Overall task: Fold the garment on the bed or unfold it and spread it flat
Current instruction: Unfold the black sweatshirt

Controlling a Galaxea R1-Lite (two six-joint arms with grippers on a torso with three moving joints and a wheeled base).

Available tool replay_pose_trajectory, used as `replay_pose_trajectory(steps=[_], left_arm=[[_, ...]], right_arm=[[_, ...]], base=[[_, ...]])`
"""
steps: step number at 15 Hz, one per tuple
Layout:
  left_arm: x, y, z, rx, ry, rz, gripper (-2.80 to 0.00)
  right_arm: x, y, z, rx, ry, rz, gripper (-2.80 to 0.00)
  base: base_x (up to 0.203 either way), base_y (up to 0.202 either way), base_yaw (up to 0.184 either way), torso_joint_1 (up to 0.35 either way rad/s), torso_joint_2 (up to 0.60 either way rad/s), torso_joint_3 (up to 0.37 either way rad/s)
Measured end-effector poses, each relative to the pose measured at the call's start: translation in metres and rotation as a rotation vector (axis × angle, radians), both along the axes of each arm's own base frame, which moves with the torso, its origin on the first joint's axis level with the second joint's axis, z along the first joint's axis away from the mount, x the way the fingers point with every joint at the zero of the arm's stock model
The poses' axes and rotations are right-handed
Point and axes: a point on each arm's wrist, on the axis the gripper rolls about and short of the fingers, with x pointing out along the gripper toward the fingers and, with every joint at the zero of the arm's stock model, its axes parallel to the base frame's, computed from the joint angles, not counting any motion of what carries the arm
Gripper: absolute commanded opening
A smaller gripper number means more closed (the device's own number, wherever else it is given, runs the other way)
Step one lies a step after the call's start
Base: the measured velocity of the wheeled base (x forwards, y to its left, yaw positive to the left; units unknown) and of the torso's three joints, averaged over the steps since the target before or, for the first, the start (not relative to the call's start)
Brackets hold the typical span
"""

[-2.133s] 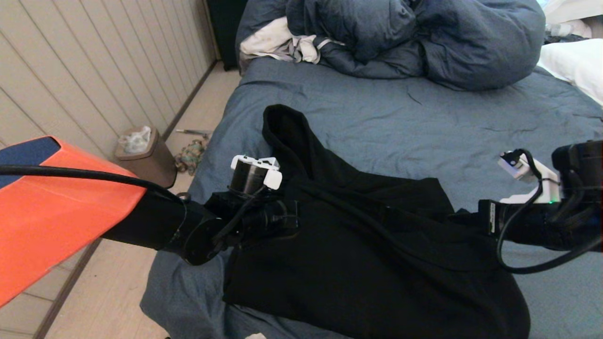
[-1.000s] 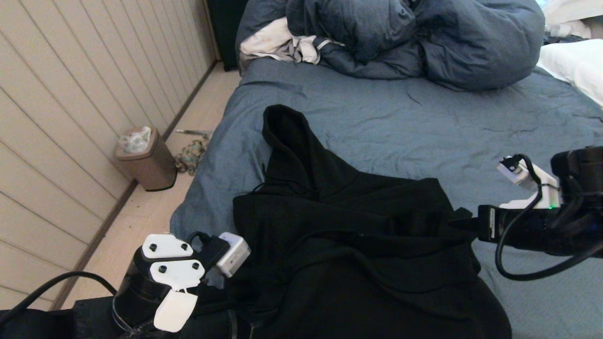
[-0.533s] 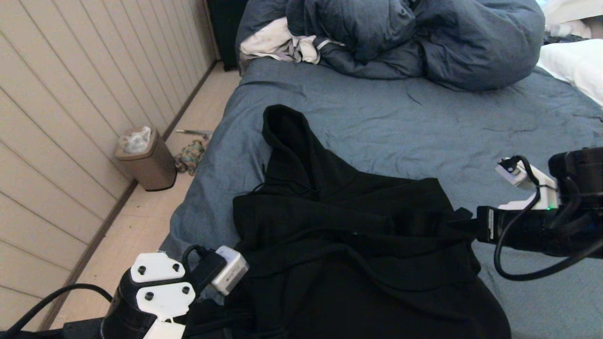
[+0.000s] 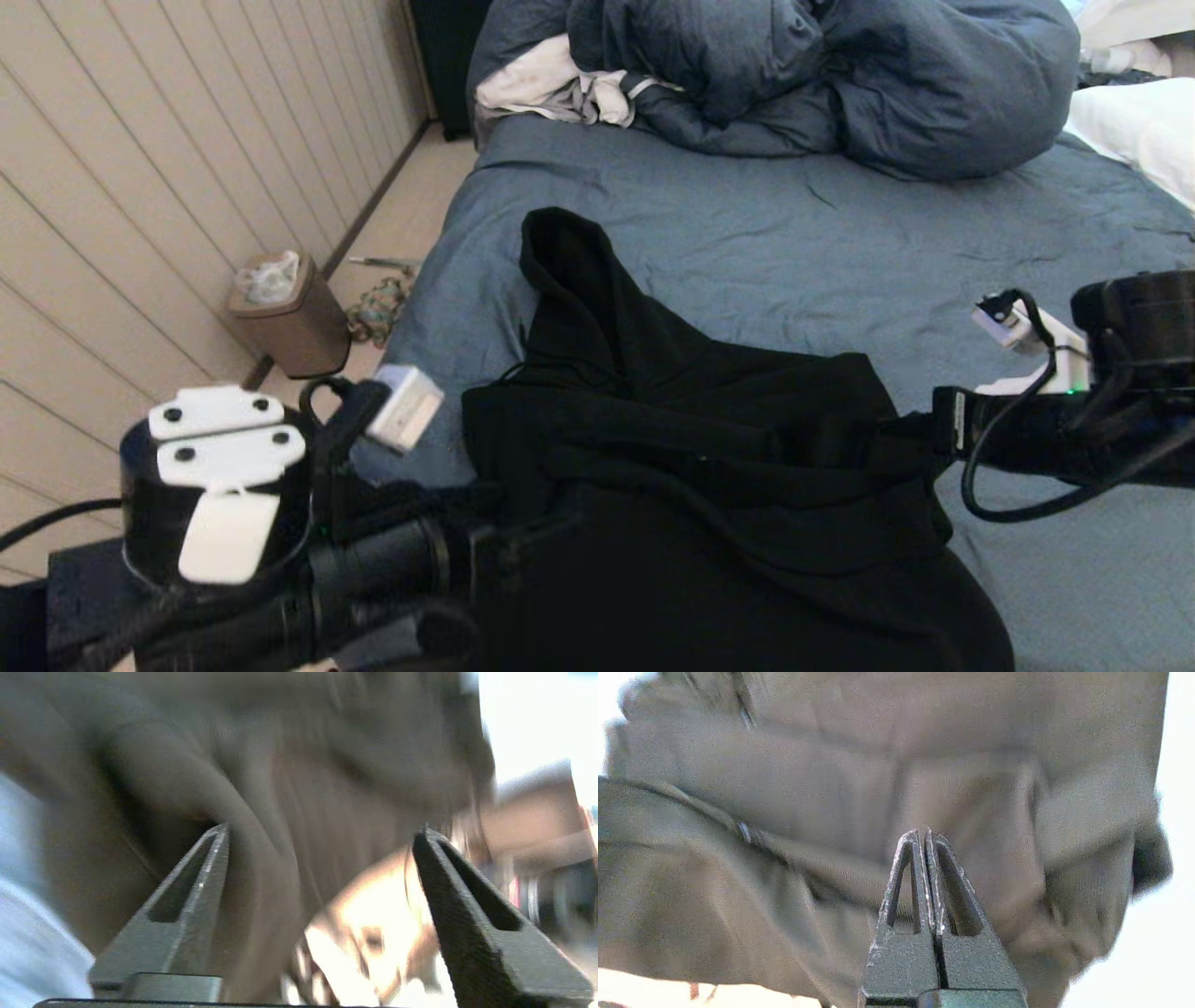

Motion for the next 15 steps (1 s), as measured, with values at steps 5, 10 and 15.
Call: replay_pose_trajectory(steps=[5,10,15], left_arm=[[0.079,-0.005,0.015,-0.001,-0.004,0.192,0.0],[0.138,-0.029,-0.008,0.035,0.015,0.238,0.0],[0.191,0.001,-0.026,0.094,-0.005,0.347,0.0]], right_arm=[[0.035,0.018,0.026,0.007,-0.07,-0.04,-2.8],[0.076,0.049,0.025,-0.039,-0.081,-0.038,-2.8],[0.111,0.027,0.024,-0.094,-0.088,-0.095,-2.8]], base=[[0.0,0.0,0.0,0.0,0.0,0.0],[0.0,0.0,0.0,0.0,0.0,0.0],[0.0,0.0,0.0,0.0,0.0,0.0]])
